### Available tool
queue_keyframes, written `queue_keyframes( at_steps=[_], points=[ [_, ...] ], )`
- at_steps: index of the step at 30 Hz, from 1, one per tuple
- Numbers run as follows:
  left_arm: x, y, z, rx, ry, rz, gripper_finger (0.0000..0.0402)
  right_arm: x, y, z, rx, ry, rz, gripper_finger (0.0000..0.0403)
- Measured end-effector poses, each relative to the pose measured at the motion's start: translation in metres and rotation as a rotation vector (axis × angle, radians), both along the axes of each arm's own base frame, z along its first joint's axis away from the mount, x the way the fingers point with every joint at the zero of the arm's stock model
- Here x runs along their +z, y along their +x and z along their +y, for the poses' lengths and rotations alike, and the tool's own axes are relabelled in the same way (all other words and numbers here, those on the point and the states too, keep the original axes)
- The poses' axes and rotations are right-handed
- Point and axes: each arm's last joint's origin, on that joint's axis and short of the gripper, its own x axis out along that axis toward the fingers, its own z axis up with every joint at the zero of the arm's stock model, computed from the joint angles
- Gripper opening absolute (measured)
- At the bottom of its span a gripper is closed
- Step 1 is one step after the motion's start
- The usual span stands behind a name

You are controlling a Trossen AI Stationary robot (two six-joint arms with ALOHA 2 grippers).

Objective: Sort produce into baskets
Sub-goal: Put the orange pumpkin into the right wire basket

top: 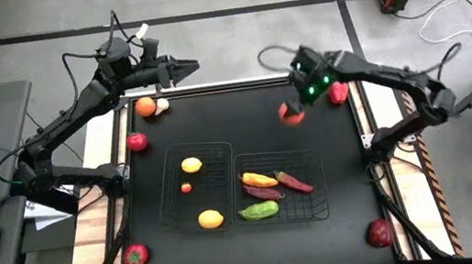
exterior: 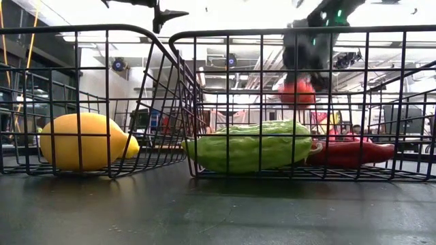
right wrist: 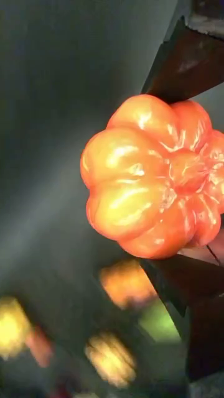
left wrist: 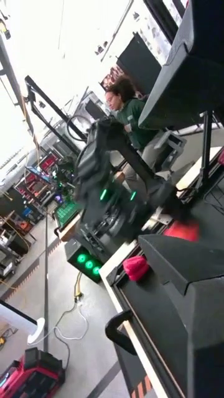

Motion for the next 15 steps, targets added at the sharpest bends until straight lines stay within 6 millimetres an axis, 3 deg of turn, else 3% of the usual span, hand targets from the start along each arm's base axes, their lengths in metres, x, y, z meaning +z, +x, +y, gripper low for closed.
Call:
queue_keyframes(
  at_steps=[8,15],
  points=[
    [0.0,0.0,0.0,0.0,-0.005,0.0,0.028,0.024,0.021,0.106,0.44,0.033,-0.107,0.0346],
    [0.0,0.007,-0.01,-0.05,-0.072,-0.007,0.028,0.024,0.026,0.155,0.522,-0.034,-0.055,0.0369]
  ],
)
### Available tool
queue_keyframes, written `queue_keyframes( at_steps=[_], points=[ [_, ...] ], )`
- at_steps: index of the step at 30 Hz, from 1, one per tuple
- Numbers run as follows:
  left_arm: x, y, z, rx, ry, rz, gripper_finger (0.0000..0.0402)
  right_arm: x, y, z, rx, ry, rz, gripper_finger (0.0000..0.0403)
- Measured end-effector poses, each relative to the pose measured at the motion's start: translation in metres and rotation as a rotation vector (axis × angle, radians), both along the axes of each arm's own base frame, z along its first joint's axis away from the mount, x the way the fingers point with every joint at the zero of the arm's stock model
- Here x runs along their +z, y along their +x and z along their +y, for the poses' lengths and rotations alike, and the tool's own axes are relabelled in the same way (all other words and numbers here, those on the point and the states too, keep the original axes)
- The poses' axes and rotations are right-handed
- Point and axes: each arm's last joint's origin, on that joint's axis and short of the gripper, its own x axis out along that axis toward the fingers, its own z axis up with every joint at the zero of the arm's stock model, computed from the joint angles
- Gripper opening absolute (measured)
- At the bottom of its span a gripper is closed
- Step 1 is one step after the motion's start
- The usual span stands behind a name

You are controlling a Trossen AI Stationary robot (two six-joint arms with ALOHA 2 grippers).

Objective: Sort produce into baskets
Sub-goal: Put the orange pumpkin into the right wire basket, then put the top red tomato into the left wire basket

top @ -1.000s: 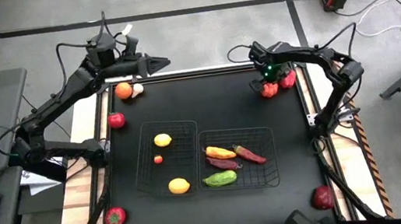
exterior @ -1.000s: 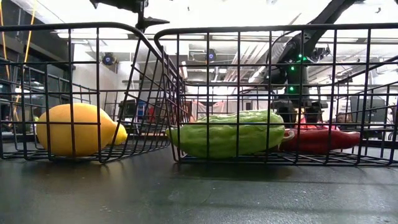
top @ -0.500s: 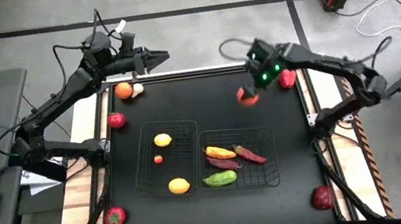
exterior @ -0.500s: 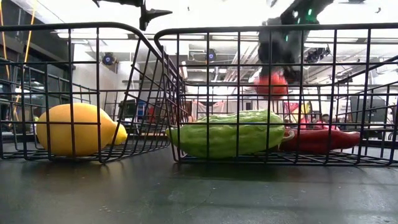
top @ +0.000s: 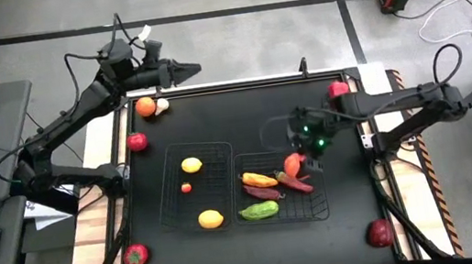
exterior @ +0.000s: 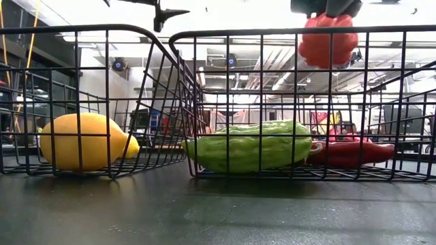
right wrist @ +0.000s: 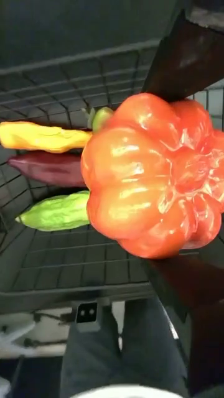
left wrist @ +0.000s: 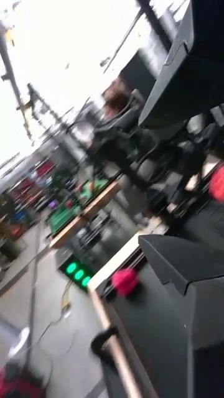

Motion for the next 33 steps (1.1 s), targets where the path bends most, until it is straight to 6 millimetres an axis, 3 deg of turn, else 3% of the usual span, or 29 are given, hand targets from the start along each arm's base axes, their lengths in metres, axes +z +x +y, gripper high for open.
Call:
queue_keyframes(
  at_steps=[4,10,16,19,23,28,33],
  points=[
    [0.0,0.013,-0.022,-0.147,-0.006,-0.002,0.028,0.0,0.001,0.009,-0.097,-0.012,0.025,0.0379],
    [0.0,0.035,-0.071,-0.363,0.02,0.002,0.028,0.001,0.004,0.013,-0.268,-0.018,0.027,0.0381],
    [-0.007,0.044,-0.13,-0.581,0.045,0.071,0.028,0.008,0.014,0.023,-0.208,0.105,-0.069,0.0385],
    [-0.009,0.041,-0.152,-0.606,0.064,0.106,0.028,0.001,0.02,0.032,-0.226,0.105,-0.042,0.0396],
    [-0.003,0.033,-0.167,-0.581,0.079,0.096,0.028,-0.02,0.028,0.045,-0.19,0.066,0.072,0.0399],
    [0.008,0.018,-0.168,-0.476,0.076,0.065,0.028,-0.042,0.037,0.058,-0.126,0.016,0.183,0.0399],
    [0.008,0.014,-0.167,-0.352,0.06,0.092,0.028,-0.044,0.039,0.055,-0.057,0.128,0.253,0.0399]
  ],
)
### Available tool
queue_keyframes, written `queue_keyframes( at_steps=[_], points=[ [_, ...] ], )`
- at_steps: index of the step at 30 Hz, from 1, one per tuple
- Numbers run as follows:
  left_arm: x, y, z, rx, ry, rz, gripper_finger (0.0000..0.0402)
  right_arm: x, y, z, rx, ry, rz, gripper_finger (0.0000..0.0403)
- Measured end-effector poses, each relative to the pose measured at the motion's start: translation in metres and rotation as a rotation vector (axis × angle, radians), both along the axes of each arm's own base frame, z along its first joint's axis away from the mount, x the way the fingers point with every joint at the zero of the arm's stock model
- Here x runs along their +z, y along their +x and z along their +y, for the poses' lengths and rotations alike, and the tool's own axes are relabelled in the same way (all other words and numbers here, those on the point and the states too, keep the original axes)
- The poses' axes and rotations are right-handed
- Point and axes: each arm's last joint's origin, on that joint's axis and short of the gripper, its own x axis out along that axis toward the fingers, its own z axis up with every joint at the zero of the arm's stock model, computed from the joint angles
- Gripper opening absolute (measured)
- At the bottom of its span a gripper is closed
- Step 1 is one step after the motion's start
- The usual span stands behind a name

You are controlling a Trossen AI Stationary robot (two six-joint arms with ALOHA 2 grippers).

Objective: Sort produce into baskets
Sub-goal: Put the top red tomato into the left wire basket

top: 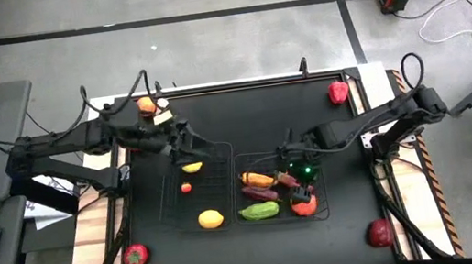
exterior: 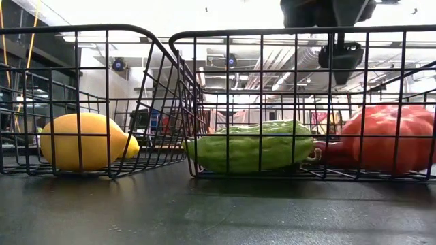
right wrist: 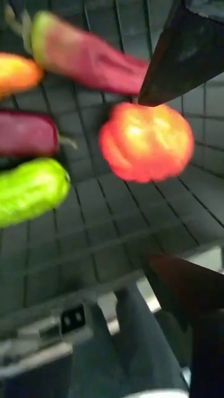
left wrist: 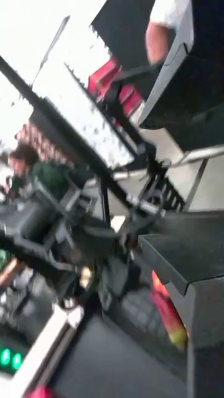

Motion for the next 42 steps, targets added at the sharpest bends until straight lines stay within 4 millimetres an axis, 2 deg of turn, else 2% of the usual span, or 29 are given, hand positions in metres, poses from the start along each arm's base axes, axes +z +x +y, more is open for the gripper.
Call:
queue_keyframes(
  at_steps=[3,7,13,16,21,23,27,30,36,42],
  points=[
    [-0.007,0.003,0.0,0.082,-0.016,0.068,0.028,0.01,-0.003,0.001,0.037,0.006,-0.025,0.0399],
    [-0.02,0.002,0.008,0.23,-0.045,0.205,0.028,0.04,-0.012,0.0,0.095,-0.095,-0.099,0.0399],
    [-0.023,-0.023,0.045,0.584,-0.021,0.462,0.028,0.078,-0.033,-0.014,0.087,-0.453,-0.107,0.0399],
    [-0.037,-0.037,0.069,0.749,-0.002,0.671,0.028,0.087,-0.039,-0.022,0.106,-0.606,-0.111,0.0399],
    [-0.088,-0.058,0.1,0.827,-0.09,1.221,0.028,0.081,-0.04,-0.036,0.105,-0.637,-0.093,0.0399],
    [-0.104,-0.062,0.106,0.826,-0.099,1.354,0.028,0.075,-0.04,-0.041,0.096,-0.646,-0.07,0.0399],
    [-0.13,-0.062,0.12,0.882,-0.102,1.434,0.028,0.066,-0.041,-0.05,0.087,-0.663,-0.075,0.0399],
    [-0.15,-0.063,0.139,0.897,-0.132,1.521,0.028,0.058,-0.039,-0.057,0.084,-0.668,-0.087,0.0399],
    [-0.182,-0.068,0.178,0.816,-0.187,1.75,0.028,0.049,-0.033,-0.07,0.012,-0.632,-0.14,0.0399],
    [-0.205,-0.07,0.195,0.718,-0.217,1.886,0.028,0.052,-0.024,-0.07,-0.098,-0.588,-0.218,0.0399]
  ],
)
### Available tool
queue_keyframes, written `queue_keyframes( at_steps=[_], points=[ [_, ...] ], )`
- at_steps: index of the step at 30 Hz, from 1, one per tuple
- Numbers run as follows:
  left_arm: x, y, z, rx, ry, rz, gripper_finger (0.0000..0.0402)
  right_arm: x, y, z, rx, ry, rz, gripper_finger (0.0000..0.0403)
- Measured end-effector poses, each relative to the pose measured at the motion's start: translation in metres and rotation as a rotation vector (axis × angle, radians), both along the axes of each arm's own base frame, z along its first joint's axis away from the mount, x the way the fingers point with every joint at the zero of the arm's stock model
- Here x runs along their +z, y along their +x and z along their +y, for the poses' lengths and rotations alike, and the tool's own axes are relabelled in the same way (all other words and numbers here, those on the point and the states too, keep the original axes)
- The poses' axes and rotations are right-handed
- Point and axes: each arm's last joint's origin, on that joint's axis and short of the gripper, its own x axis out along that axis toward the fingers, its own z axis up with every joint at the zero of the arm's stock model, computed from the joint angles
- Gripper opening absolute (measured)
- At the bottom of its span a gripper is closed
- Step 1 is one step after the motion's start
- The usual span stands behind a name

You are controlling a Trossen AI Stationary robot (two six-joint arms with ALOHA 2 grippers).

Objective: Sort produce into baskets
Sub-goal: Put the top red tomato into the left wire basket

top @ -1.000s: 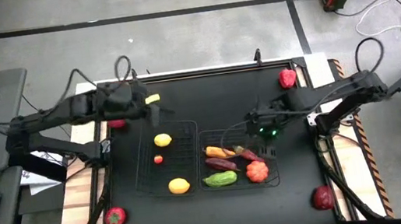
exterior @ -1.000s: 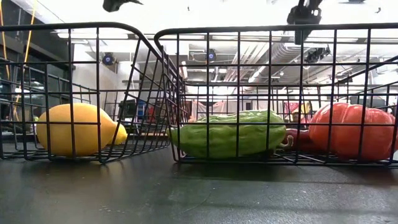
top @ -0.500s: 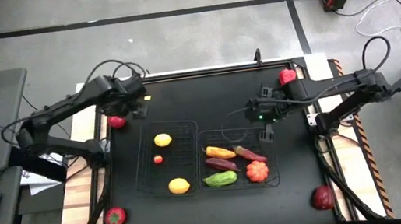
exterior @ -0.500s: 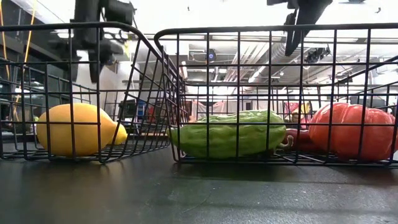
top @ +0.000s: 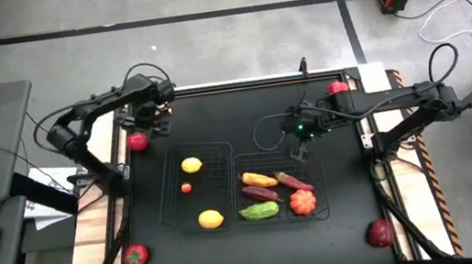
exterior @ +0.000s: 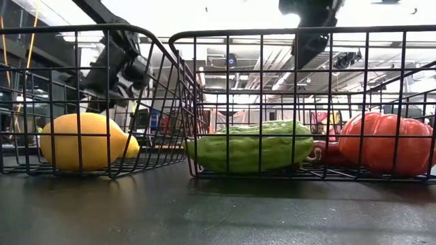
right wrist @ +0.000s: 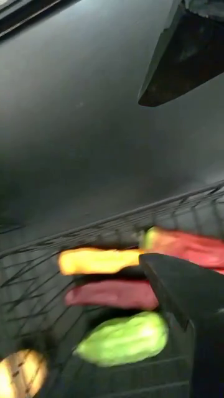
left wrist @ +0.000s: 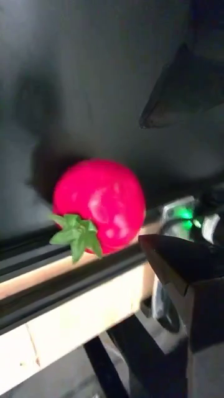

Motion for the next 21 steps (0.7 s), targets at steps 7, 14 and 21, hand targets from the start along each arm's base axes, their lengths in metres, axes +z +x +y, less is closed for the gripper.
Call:
queue_keyframes(
  at_steps=[7,14,21],
  points=[
    [-0.024,-0.003,0.015,-0.045,-0.084,0.095,0.028,0.004,0.006,0.004,-0.044,0.031,-0.087,0.0399],
    [-0.04,-0.007,0.024,-0.053,-0.176,0.131,0.028,0.006,0.009,0.004,-0.084,0.054,-0.129,0.0399],
    [-0.051,-0.005,0.028,-0.087,-0.206,0.131,0.028,0.007,0.01,0.003,-0.135,0.063,-0.153,0.0399]
  ],
)
